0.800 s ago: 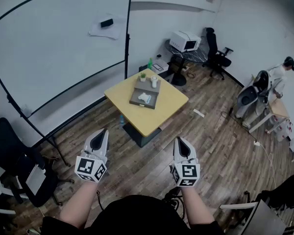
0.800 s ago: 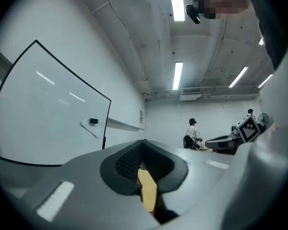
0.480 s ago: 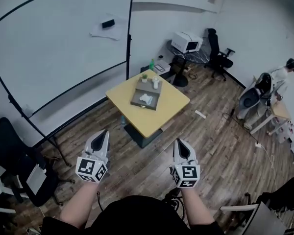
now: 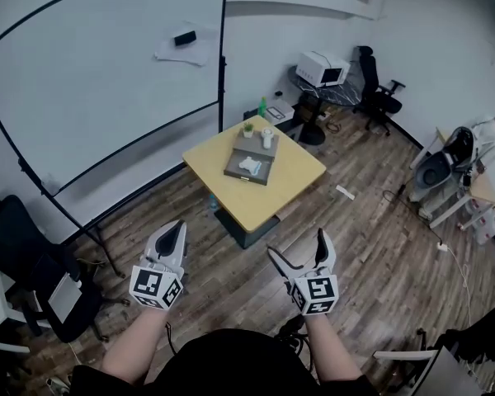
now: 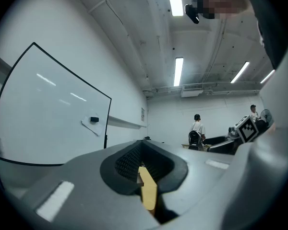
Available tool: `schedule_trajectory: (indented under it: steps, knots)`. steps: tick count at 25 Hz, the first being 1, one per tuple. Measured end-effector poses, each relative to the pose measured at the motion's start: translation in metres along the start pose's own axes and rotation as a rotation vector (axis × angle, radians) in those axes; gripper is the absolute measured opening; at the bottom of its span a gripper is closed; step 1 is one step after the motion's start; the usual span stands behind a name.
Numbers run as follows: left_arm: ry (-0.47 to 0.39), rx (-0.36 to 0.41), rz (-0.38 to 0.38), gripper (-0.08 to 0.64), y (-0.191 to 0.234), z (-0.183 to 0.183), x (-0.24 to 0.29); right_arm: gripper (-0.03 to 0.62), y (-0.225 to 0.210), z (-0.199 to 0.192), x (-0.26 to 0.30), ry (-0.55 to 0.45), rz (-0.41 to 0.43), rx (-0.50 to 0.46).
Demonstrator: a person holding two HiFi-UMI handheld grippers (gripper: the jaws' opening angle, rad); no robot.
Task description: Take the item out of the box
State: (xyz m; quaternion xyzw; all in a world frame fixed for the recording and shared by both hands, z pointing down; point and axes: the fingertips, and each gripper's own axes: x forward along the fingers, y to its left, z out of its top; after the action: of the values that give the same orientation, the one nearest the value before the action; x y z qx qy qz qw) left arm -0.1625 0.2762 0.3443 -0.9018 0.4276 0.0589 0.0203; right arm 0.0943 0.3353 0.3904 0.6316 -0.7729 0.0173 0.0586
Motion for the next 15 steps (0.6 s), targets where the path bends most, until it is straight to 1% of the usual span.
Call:
schedule_trajectory:
  steps: [4,10,15]
  knots:
    - [0.003,0.013,0.011,-0.001,-0.011,-0.002,0.01,0.597,-0.021,0.004,-0.003,-0.021,-0.005,0.004]
    - [0.002,0.034,0.037,-0.002,-0.032,-0.002,0.03,0.597,-0.044,0.005,-0.002,-0.036,0.036,-0.027]
    - [0.02,0.03,0.052,-0.002,-0.041,-0.015,0.039,0.597,-0.054,-0.003,0.007,-0.037,0.057,-0.036]
